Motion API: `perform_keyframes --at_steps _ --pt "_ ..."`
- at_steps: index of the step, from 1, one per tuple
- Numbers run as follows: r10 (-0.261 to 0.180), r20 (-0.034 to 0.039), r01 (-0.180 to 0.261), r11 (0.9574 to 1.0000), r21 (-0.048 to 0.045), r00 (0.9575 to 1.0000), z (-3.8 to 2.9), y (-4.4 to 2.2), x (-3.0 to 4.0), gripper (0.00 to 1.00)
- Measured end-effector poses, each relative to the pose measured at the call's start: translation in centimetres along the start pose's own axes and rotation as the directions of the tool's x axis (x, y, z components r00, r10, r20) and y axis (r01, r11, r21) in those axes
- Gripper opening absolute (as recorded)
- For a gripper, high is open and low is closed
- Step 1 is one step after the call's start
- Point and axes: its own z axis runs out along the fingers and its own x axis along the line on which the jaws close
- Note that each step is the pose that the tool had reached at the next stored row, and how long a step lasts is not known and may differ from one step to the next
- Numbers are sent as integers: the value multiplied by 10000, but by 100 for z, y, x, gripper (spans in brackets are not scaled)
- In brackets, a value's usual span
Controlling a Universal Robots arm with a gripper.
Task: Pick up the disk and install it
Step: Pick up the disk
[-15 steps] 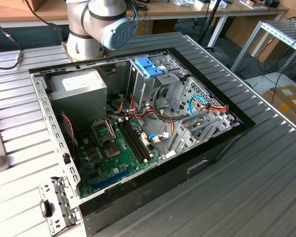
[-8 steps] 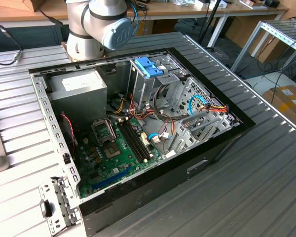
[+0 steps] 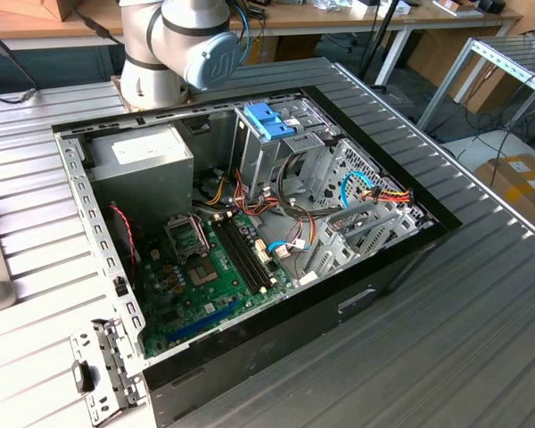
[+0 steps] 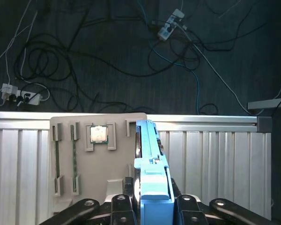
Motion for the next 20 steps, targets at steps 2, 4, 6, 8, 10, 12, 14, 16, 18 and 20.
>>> perform_keyframes --at_steps 2,4,6,8,10,12,14,16,18,20 --pt "-1 11 1 10000 0 10000 -62 3 8 37" --pt "-1 24 1 10000 0 10000 -118 6 23 37" --pt "-1 34 1 10000 0 10000 -156 8 50 37" --pt "-1 50 1 10000 1 10000 -172 9 112 37" --pt "-3 65 3 10000 -1 10000 -176 8 161 37" --pt "-3 76 3 10000 -8 10000 -182 5 226 37" --pt "-2 79 3 10000 -10 10000 -186 1 279 37" --pt "-2 80 2 10000 -19 10000 -190 -18 309 37" --pt "1 81 0 10000 -45 10000 -194 -59 339 37" --pt "2 81 -1 10000 -58 10000 -200 -91 358 37"
